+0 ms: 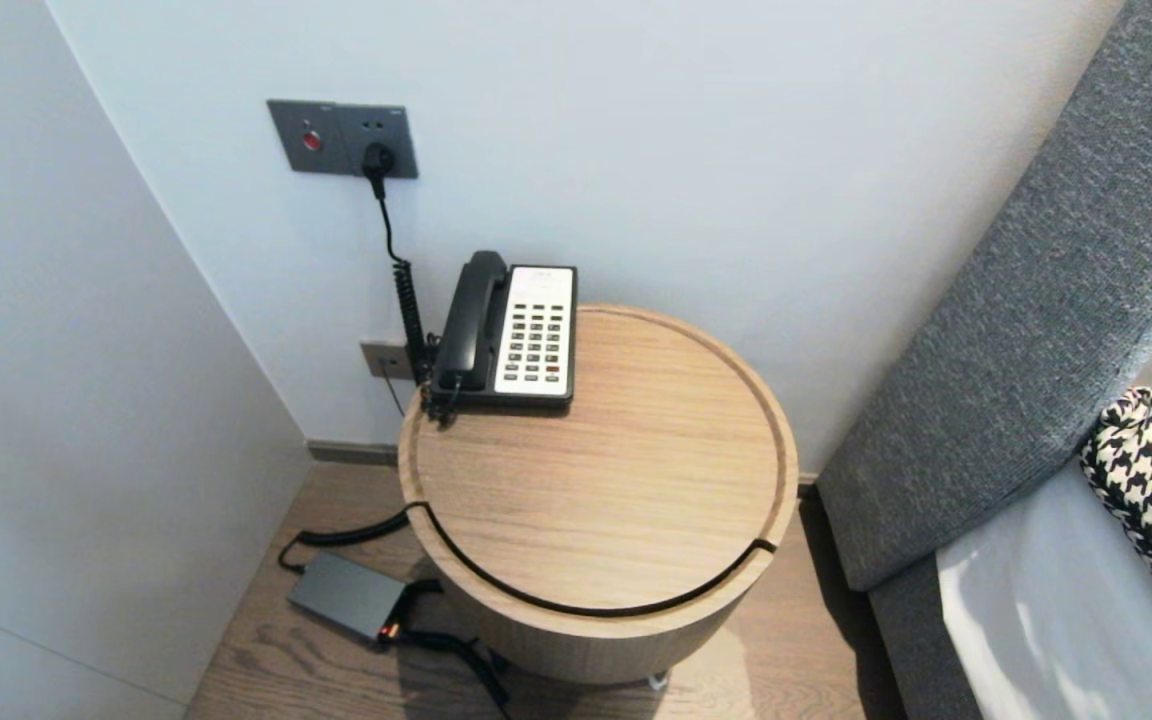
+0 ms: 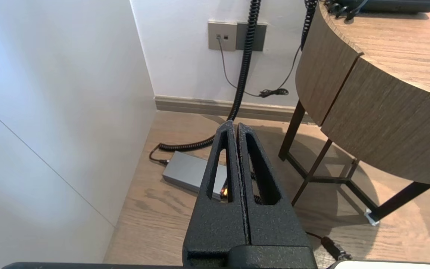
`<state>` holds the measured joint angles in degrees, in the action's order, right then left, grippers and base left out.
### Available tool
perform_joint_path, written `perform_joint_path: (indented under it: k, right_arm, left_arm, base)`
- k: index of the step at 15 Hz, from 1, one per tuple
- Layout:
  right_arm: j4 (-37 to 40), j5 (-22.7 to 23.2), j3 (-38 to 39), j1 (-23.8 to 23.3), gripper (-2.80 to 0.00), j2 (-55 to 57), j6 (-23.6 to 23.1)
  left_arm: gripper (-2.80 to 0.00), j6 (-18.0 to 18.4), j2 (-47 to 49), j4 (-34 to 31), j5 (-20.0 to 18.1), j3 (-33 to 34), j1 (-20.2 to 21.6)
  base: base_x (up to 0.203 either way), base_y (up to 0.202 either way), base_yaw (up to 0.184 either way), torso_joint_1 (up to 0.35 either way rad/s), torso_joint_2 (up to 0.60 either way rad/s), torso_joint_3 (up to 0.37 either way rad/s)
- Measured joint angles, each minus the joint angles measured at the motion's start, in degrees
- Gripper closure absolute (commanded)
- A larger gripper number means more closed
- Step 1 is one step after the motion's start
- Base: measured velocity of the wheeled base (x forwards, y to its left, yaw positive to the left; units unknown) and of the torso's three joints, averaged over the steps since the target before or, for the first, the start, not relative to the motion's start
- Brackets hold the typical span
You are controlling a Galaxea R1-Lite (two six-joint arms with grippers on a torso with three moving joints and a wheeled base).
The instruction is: Open the nightstand drawer
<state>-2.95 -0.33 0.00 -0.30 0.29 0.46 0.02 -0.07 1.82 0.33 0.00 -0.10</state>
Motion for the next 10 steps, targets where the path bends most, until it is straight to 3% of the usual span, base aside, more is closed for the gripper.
perform_joint_path:
  k: [10]
  right_arm:
    - [0.0,0.02,0.0,0.04,0.0,-0.09,-0.02]
  left_arm:
    - [0.0,0.0,0.0,0.0,-0.03,0.0,0.0]
  base:
    - [0.0,0.0,0.0,0.0,0.0,0.0]
